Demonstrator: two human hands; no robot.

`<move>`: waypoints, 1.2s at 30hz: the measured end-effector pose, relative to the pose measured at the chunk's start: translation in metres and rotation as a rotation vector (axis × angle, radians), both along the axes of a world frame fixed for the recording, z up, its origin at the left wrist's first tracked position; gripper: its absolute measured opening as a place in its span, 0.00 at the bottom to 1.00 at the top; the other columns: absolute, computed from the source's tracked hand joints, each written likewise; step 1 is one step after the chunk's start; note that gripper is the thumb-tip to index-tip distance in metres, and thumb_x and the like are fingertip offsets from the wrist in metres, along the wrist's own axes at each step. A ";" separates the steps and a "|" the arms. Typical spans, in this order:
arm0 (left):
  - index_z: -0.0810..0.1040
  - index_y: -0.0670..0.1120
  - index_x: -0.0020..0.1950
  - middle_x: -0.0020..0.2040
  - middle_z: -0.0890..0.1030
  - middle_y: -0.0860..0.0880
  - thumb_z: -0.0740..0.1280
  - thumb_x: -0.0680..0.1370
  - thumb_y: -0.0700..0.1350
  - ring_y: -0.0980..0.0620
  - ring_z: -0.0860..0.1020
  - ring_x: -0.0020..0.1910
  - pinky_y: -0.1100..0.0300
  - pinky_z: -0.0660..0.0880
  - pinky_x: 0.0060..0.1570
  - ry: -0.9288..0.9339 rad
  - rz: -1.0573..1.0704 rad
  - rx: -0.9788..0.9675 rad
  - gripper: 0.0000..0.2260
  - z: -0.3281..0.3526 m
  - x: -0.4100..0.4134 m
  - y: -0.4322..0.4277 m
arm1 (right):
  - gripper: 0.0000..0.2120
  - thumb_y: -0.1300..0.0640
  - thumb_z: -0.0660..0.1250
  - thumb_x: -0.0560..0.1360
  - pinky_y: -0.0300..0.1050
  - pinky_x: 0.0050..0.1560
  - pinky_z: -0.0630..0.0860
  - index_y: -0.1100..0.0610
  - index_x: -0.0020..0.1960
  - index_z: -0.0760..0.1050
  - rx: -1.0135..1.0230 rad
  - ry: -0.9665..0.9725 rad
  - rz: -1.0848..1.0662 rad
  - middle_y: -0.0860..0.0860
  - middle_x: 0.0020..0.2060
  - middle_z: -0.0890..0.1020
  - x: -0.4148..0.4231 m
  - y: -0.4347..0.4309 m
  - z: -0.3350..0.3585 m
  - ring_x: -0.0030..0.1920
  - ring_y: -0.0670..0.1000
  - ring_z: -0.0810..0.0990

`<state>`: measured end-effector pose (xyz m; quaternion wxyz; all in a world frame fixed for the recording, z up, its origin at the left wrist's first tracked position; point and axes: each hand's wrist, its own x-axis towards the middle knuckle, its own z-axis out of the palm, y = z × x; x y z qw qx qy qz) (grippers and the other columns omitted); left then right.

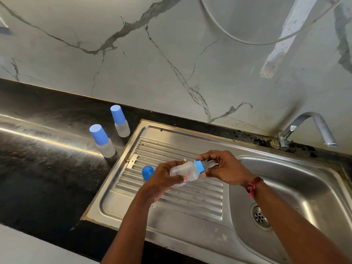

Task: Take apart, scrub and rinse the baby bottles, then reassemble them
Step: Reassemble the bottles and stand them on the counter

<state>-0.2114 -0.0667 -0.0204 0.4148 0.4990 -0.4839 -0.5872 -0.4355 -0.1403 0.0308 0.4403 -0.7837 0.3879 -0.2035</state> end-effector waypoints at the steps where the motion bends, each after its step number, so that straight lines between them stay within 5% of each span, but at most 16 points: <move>1: 0.78 0.49 0.59 0.49 0.80 0.49 0.73 0.74 0.40 0.51 0.78 0.49 0.63 0.77 0.46 -0.056 -0.011 0.001 0.15 0.001 0.004 0.002 | 0.21 0.64 0.79 0.67 0.34 0.54 0.77 0.49 0.56 0.81 0.001 -0.003 0.005 0.44 0.51 0.83 0.003 0.001 -0.002 0.51 0.42 0.82; 6: 0.75 0.52 0.59 0.49 0.79 0.54 0.76 0.74 0.46 0.52 0.78 0.52 0.61 0.77 0.55 -0.460 -0.214 0.097 0.17 0.003 0.027 0.015 | 0.22 0.63 0.78 0.69 0.39 0.55 0.79 0.55 0.61 0.79 0.075 -0.035 0.074 0.47 0.56 0.82 0.030 0.008 -0.012 0.53 0.46 0.82; 12: 0.81 0.49 0.57 0.51 0.84 0.47 0.78 0.67 0.52 0.50 0.81 0.53 0.56 0.79 0.55 -0.176 0.054 0.231 0.20 0.002 0.068 0.051 | 0.37 0.61 0.78 0.69 0.45 0.55 0.81 0.50 0.73 0.67 0.241 -0.151 0.009 0.50 0.58 0.80 0.071 0.010 -0.024 0.52 0.53 0.83; 15: 0.80 0.49 0.56 0.46 0.85 0.52 0.77 0.59 0.58 0.55 0.82 0.49 0.58 0.80 0.53 -0.102 0.185 0.241 0.28 0.004 0.091 0.067 | 0.33 0.55 0.76 0.71 0.46 0.55 0.81 0.49 0.72 0.67 0.249 -0.069 -0.050 0.49 0.58 0.79 0.093 0.004 -0.038 0.51 0.51 0.82; 21: 0.78 0.49 0.59 0.49 0.84 0.49 0.78 0.56 0.58 0.53 0.83 0.48 0.58 0.81 0.48 -0.022 0.378 0.261 0.33 -0.002 0.110 0.086 | 0.25 0.59 0.74 0.74 0.33 0.54 0.76 0.53 0.69 0.73 0.025 0.154 0.036 0.53 0.63 0.79 0.140 -0.001 -0.068 0.53 0.47 0.79; 27: 0.76 0.51 0.55 0.51 0.81 0.47 0.76 0.58 0.59 0.49 0.80 0.51 0.53 0.79 0.52 -0.012 0.414 0.315 0.29 0.001 0.115 0.091 | 0.33 0.53 0.72 0.75 0.47 0.67 0.71 0.48 0.77 0.62 -0.254 0.426 0.214 0.50 0.72 0.68 0.176 0.000 -0.083 0.69 0.53 0.70; 31: 0.76 0.50 0.57 0.55 0.80 0.44 0.73 0.76 0.45 0.47 0.79 0.54 0.50 0.78 0.57 -0.055 0.383 0.361 0.12 0.000 0.121 0.086 | 0.29 0.54 0.70 0.76 0.50 0.65 0.73 0.49 0.75 0.65 -0.300 0.506 0.264 0.51 0.69 0.71 0.184 0.006 -0.096 0.66 0.54 0.71; 36: 0.75 0.50 0.61 0.56 0.80 0.45 0.78 0.66 0.54 0.48 0.80 0.55 0.56 0.80 0.52 -0.060 0.296 0.355 0.27 0.004 0.121 0.073 | 0.21 0.54 0.69 0.77 0.45 0.60 0.74 0.52 0.69 0.71 -0.293 0.466 0.181 0.51 0.62 0.76 0.171 0.010 -0.103 0.60 0.52 0.74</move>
